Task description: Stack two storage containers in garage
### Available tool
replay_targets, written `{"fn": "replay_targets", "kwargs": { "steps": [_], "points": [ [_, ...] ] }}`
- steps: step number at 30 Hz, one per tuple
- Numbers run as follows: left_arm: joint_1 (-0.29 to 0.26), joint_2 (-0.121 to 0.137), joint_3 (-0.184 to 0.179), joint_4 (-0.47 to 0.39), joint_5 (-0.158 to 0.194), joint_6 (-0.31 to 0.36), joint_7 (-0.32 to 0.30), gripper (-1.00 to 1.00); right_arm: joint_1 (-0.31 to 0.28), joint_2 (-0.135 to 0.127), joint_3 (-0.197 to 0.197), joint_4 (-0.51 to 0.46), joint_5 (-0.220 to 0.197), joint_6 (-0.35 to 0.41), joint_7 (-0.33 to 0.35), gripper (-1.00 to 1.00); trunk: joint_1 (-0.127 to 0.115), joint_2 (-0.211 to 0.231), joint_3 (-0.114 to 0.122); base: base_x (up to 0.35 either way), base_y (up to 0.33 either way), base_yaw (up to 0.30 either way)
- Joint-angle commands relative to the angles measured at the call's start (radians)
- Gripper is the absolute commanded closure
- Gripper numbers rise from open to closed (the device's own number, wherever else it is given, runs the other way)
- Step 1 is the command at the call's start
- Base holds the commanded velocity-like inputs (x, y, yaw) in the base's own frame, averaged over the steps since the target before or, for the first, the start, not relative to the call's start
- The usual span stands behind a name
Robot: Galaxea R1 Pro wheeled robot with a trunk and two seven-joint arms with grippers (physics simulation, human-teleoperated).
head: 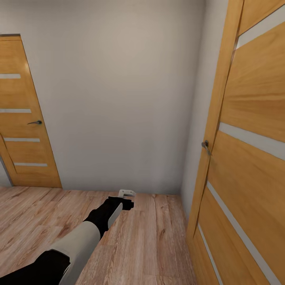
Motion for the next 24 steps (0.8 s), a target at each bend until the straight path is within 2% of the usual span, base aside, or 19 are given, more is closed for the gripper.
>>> {"fn": "replay_targets", "kwargs": {
  "steps": [1, 8, 15, 24],
  "points": [
    [-0.001, 0.000, -0.004, -0.001, 0.011, 0.004, 0.008, -1.00, -0.001, 0.000, 0.000, 0.000, 0.011, -0.001, -0.007, -1.00, 0.000, -0.001, -0.001, 0.000, 0.000, 0.000],
    [-0.001, 0.000, -0.004, -0.001, 0.010, 0.005, 0.008, -1.00, -0.001, 0.000, -0.001, 0.000, 0.011, -0.001, -0.007, -1.00, 0.000, -0.001, -0.001, 0.047, -0.125, 0.000],
    [-0.001, 0.000, -0.004, -0.001, 0.012, 0.004, 0.009, -1.00, -0.001, 0.000, -0.001, 0.000, 0.011, -0.001, -0.007, -1.00, 0.000, -0.001, -0.001, 0.009, -0.021, 0.000],
    [-0.001, 0.000, -0.004, -0.001, 0.012, 0.004, 0.008, -1.00, -0.001, 0.000, -0.001, 0.000, 0.011, -0.001, -0.007, -1.00, 0.000, -0.001, -0.001, 0.170, 0.141, 0.000]
  ]
}}
